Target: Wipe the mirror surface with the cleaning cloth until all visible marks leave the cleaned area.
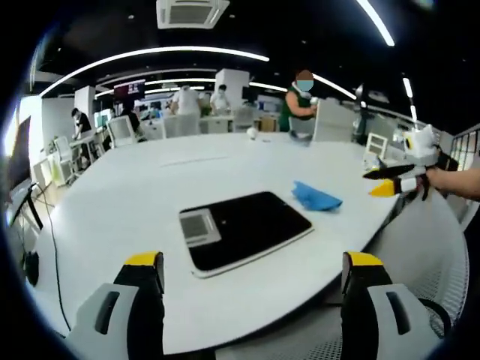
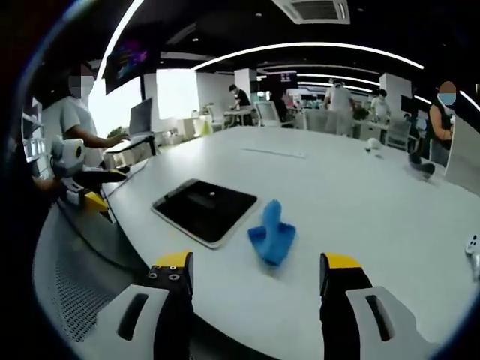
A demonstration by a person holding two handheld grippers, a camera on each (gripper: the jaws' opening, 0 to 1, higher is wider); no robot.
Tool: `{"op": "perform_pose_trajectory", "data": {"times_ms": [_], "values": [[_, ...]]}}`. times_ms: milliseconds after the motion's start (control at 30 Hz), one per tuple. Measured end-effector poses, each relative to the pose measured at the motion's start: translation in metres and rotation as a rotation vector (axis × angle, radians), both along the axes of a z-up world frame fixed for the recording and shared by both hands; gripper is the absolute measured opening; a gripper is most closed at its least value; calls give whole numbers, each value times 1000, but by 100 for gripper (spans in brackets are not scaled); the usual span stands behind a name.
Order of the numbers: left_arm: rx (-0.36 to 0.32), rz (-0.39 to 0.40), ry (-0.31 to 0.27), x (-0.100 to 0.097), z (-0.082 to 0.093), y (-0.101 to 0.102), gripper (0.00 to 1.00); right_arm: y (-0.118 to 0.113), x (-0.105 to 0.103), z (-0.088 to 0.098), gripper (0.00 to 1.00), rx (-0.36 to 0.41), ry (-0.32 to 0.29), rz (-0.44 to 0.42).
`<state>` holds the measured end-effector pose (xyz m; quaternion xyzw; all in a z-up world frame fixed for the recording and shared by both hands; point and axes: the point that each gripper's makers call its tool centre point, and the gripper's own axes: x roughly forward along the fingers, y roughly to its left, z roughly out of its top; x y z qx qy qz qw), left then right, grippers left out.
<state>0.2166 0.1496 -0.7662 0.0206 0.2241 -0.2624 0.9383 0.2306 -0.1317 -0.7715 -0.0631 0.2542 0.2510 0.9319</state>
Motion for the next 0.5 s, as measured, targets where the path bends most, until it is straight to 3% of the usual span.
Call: {"op": "perform_pose_trajectory", "data": {"times_ms": [100,233,367,500], "values": [[-9,7,-6,0,1,0,99,0,2,3,76,58,-22,-7],[-12,-3,-6,0,0,-2,99,0,-1,-6,77,-7,-11,29],[-5,5,-6,0,0,-1,99,-4,3,-2,87,41,-29,-12],[7,18,-16,0,1,1,99,-5,2,-4,90,59,-12,-36]]}}
